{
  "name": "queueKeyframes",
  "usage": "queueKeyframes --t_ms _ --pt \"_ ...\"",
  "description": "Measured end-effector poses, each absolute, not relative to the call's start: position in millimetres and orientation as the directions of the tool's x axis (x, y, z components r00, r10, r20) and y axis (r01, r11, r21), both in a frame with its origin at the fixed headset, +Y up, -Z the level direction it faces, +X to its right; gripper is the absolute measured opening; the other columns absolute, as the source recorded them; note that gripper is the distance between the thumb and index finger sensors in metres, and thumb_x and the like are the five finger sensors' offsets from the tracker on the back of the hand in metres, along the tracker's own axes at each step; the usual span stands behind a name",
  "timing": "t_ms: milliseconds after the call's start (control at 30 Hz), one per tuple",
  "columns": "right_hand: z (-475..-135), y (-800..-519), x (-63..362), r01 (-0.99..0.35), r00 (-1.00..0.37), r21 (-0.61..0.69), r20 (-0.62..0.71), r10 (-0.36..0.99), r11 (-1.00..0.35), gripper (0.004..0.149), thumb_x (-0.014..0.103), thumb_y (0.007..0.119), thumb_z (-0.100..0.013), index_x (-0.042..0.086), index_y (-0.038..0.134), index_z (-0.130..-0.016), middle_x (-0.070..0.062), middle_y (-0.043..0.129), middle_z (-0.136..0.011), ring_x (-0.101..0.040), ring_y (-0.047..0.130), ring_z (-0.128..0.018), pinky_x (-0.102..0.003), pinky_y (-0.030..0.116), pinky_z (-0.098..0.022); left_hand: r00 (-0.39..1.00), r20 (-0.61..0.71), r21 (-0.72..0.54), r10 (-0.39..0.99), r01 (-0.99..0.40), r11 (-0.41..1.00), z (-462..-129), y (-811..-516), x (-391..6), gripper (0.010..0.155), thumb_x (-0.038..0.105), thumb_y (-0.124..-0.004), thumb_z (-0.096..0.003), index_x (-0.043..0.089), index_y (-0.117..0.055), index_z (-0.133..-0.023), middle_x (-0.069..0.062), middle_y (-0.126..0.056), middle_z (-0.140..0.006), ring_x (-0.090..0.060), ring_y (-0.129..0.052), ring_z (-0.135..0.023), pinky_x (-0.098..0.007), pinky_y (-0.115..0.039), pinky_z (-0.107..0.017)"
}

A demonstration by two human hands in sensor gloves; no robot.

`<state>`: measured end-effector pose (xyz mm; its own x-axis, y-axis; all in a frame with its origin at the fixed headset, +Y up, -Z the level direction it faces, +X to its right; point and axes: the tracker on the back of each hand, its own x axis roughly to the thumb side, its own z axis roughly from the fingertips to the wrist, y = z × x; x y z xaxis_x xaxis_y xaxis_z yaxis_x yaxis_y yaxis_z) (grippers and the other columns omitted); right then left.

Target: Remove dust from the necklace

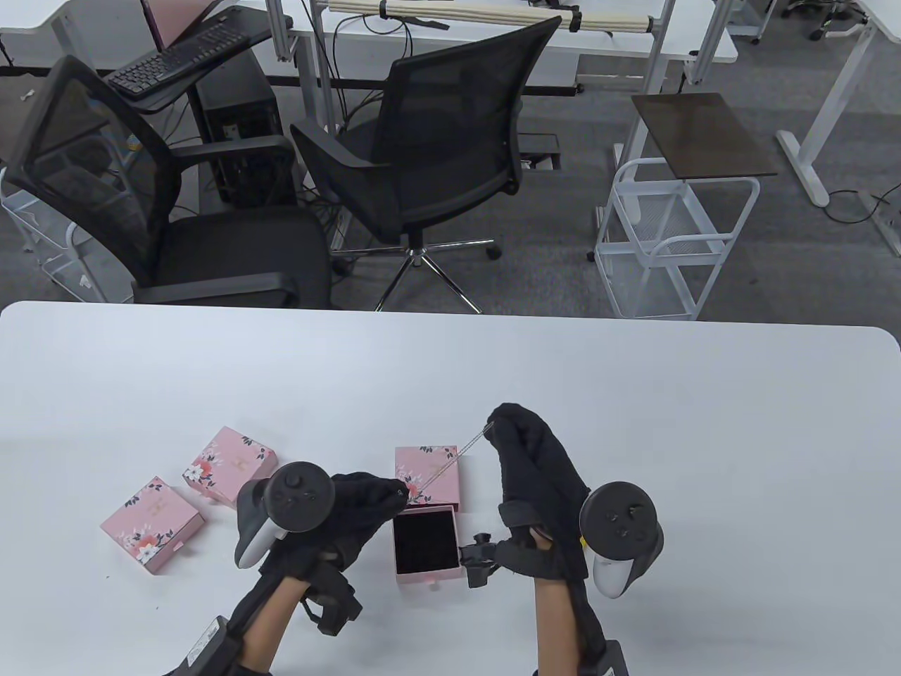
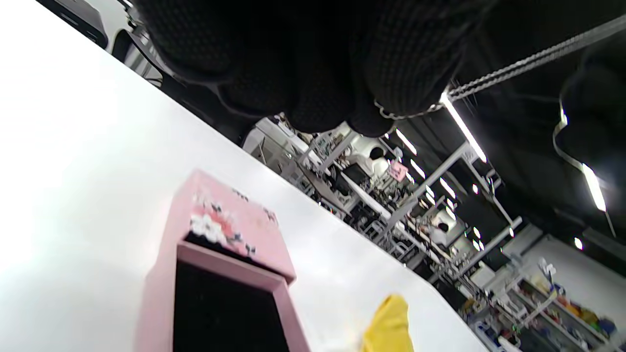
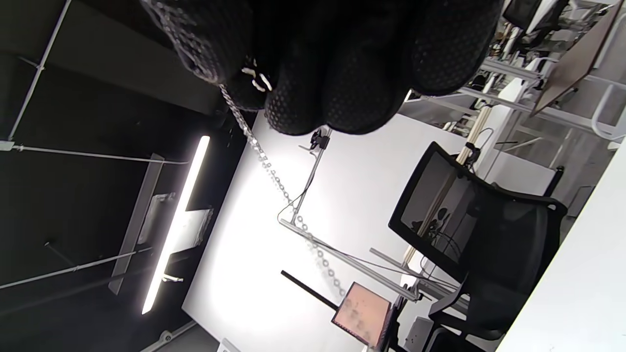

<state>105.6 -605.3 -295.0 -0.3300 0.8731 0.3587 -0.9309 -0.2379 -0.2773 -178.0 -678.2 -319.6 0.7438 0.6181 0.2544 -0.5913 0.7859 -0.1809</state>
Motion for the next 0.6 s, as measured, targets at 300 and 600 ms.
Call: queueKeyframes --t_ms 300,600 --pt "-287 -596 74 -0.902 -0.432 -0.212 0.410 0.804 -0.376 0.035 0.033 0.073 -0.066 0.016 0.077 -0.097 -0.017 0.085 -0.090 -0.043 0.085 -0.076 -0.061 0.065 -0.065 0.722 0.230 -0.168 0.653 -0.631 0.757 -320 -674 -188 0.054 0.049 -0.084 -0.0581 0.024 -0.078 -0.105 -0.007 -0.086 -0.102 -0.032 -0.081 -0.091 -0.050 -0.074 -0.065" --pt "-282 -591 62 -0.869 -0.492 -0.181 0.426 0.759 -0.461 0.035 0.032 0.074 -0.066 0.015 0.078 -0.096 -0.020 0.082 -0.093 -0.046 0.082 -0.079 -0.062 0.064 -0.066 0.449 0.356 -0.046 0.820 -0.868 0.495 -294 -629 -197 0.059 0.050 -0.084 -0.0579 0.021 -0.074 -0.108 -0.009 -0.086 -0.105 -0.032 -0.084 -0.093 -0.050 -0.076 -0.066"
